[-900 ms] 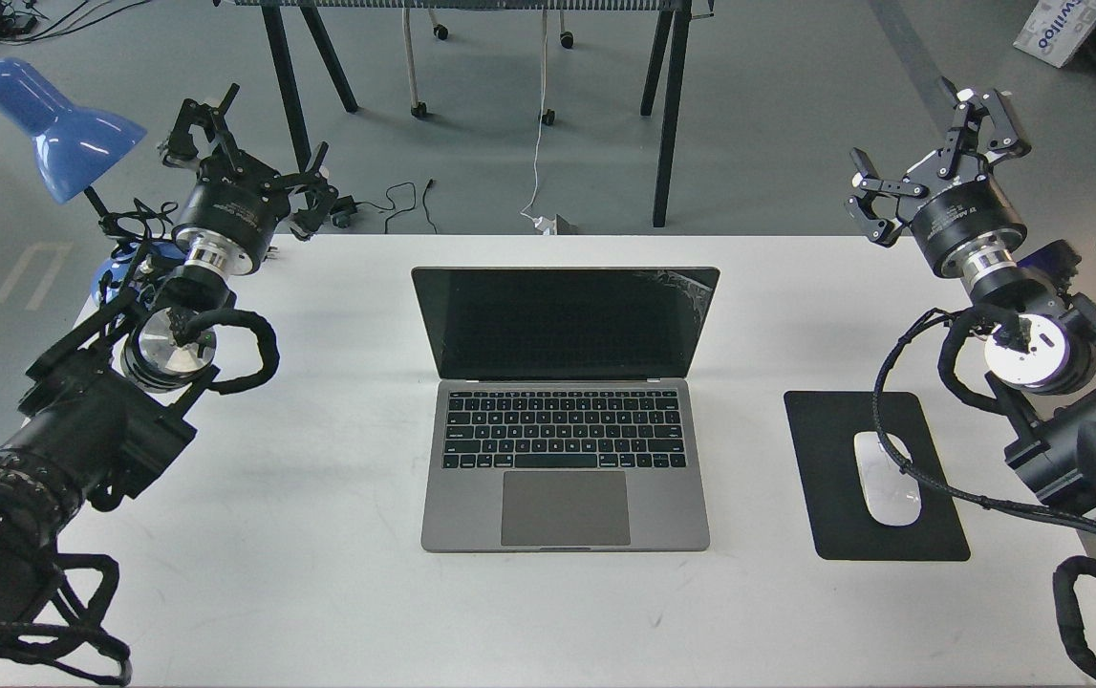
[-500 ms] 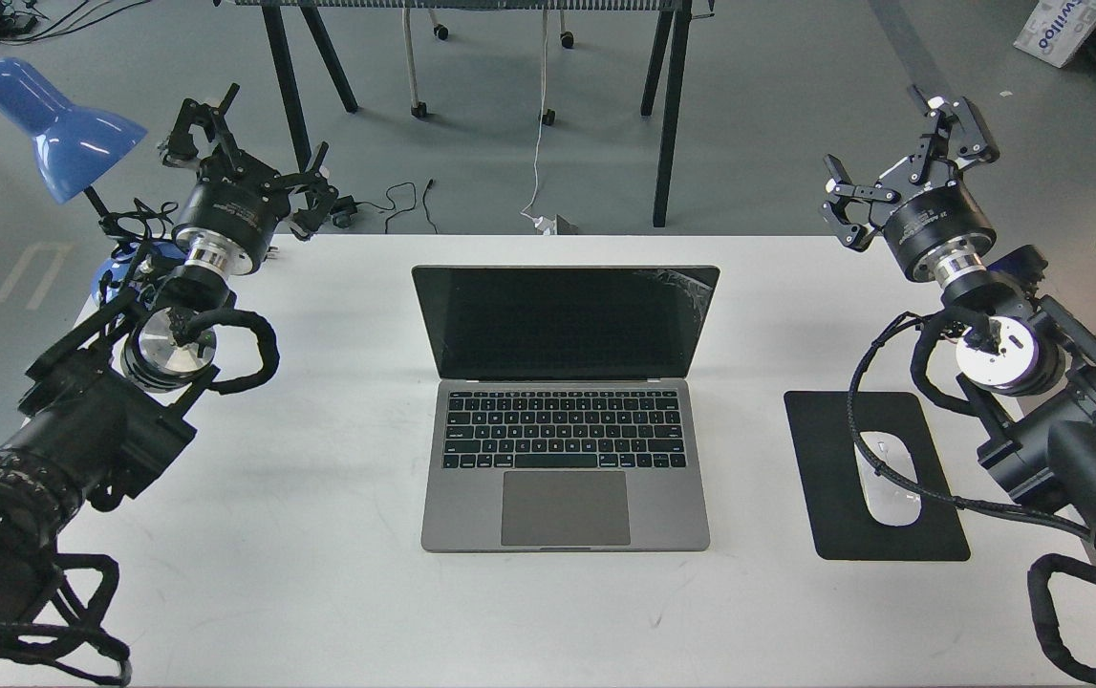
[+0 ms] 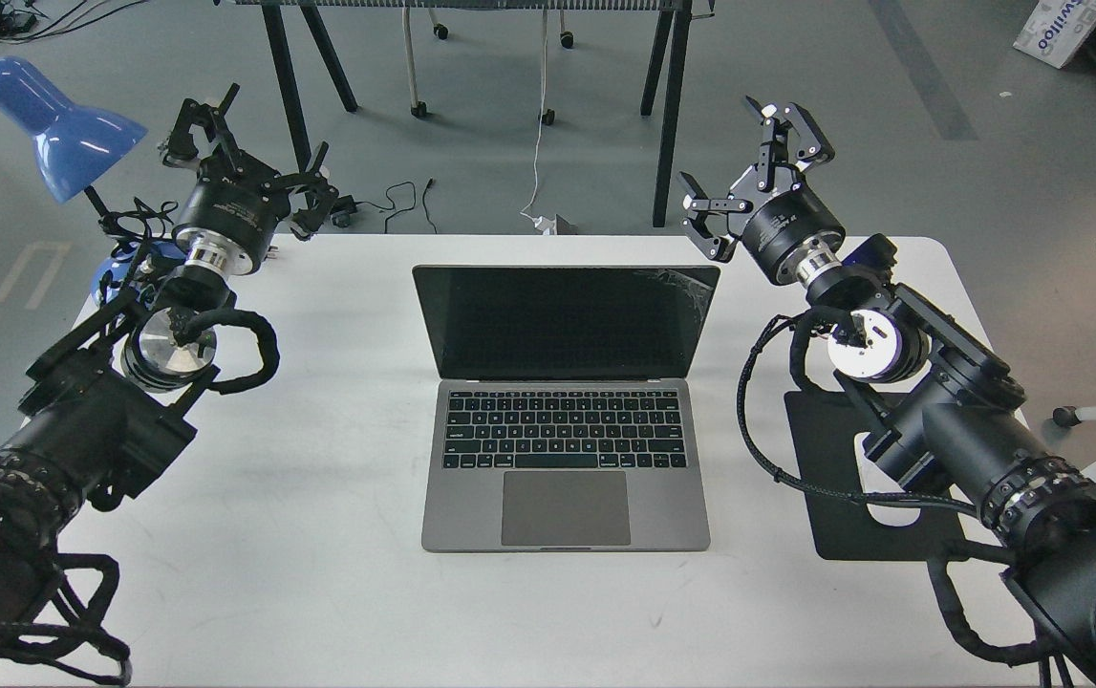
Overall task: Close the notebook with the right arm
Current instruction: 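Push the laptop screen down with the right gripper until it shuts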
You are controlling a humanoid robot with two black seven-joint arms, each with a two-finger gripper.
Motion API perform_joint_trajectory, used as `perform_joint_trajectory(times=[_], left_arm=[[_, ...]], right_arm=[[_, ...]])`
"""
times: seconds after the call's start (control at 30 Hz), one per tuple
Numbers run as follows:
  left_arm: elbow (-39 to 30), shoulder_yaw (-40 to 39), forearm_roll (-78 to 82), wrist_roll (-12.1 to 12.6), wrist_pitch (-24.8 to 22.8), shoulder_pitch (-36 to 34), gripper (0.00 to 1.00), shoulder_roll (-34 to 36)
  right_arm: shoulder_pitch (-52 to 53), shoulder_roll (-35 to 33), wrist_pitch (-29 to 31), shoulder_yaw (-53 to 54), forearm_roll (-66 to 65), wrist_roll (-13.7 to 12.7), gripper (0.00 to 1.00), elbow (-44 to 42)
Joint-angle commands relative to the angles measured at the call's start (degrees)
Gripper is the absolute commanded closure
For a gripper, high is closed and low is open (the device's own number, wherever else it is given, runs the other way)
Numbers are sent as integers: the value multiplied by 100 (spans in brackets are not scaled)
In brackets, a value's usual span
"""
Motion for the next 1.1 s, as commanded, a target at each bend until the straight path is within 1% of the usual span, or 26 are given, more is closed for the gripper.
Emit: perform_joint_trajectory(times=[0.0,0.07,0.2,0.4,0.53,0.8,1.07], left_arm=[[7,1,-1,2,0,0,0,0],[7,1,-1,2,0,0,0,0],[-2,1,-1,2,0,0,0,9],[-2,1,-1,2,0,0,0,0],[-2,9,-1,2,0,0,0,0],[-2,1,-1,2,0,0,0,0],[-2,1,-1,2,0,0,0,9]], right_arm=[[-118,-77,2,-501,2,-103,0,461],[-302,-208,2,-660,2,-121,0,839],[-697,-779,11,-1020,-7,-130,0,1639],[-935,-1201,20,-1776,-7,-121,0,2071],[-979,-1386,20,-2461,-25,-112,0,2116],[-1050,-1387,-33,-3542,-218,-68,0,2045],[-1173,-1378,-59,-3790,-718,-68,0,1984]])
